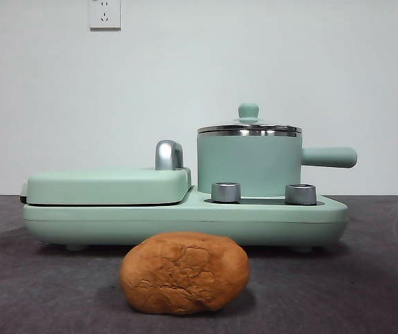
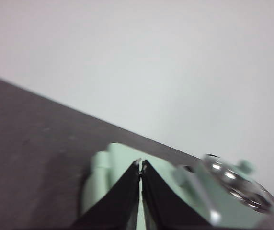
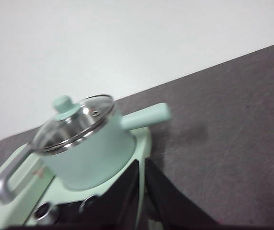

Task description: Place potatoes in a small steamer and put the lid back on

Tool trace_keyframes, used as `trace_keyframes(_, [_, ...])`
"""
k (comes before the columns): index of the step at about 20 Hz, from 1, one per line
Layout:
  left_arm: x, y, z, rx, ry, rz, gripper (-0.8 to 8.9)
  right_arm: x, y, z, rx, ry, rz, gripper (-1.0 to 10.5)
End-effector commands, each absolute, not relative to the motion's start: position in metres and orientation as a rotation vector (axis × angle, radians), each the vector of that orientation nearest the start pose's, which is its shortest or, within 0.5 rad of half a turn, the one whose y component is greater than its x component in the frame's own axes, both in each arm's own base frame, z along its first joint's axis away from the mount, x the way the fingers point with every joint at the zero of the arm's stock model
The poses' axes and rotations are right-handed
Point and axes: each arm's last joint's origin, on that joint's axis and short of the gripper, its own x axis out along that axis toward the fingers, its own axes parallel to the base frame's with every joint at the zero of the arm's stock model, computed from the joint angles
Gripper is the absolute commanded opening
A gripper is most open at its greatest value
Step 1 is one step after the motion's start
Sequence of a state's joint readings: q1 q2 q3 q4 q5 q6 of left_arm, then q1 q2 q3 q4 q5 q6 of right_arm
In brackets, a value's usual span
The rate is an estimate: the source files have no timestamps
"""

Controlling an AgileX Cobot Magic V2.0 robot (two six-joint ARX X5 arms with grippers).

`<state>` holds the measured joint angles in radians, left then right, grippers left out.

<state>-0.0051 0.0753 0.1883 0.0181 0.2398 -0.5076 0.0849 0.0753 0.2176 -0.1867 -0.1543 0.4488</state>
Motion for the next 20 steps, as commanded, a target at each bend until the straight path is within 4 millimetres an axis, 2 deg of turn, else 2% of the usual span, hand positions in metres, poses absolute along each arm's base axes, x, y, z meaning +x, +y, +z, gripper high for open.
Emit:
trace_keyframes(1, [0.089, -0.01, 0.239, -0.386, -0.031, -0.341, 0.06, 0.087, 0.013, 0.228, 0.381, 0.145, 0.258, 0.1])
trace_keyframes(7, [0.096, -0.013, 0.267, -0.169, 0.128, -0.439, 0.06, 0.098, 0.018, 0.255, 0.159, 0.241, 0.413, 0.1])
trace_keyframes(11, [0.104, -0.015, 0.282, 0.013, 0.194, -0.523, 0.05, 0.109, 0.022, 0.265, 0.011, 0.265, 0.533, 0.1])
trace_keyframes(17, [0.117, -0.018, 0.3, 0.298, 0.145, -0.612, 0.05, 0.122, 0.026, 0.272, -0.172, 0.254, 0.576, 0.1])
trace_keyframes(20, [0.121, -0.019, 0.305, 0.35, 0.123, -0.627, 0.05, 0.125, 0.027, 0.272, -0.281, 0.227, 0.599, 0.1])
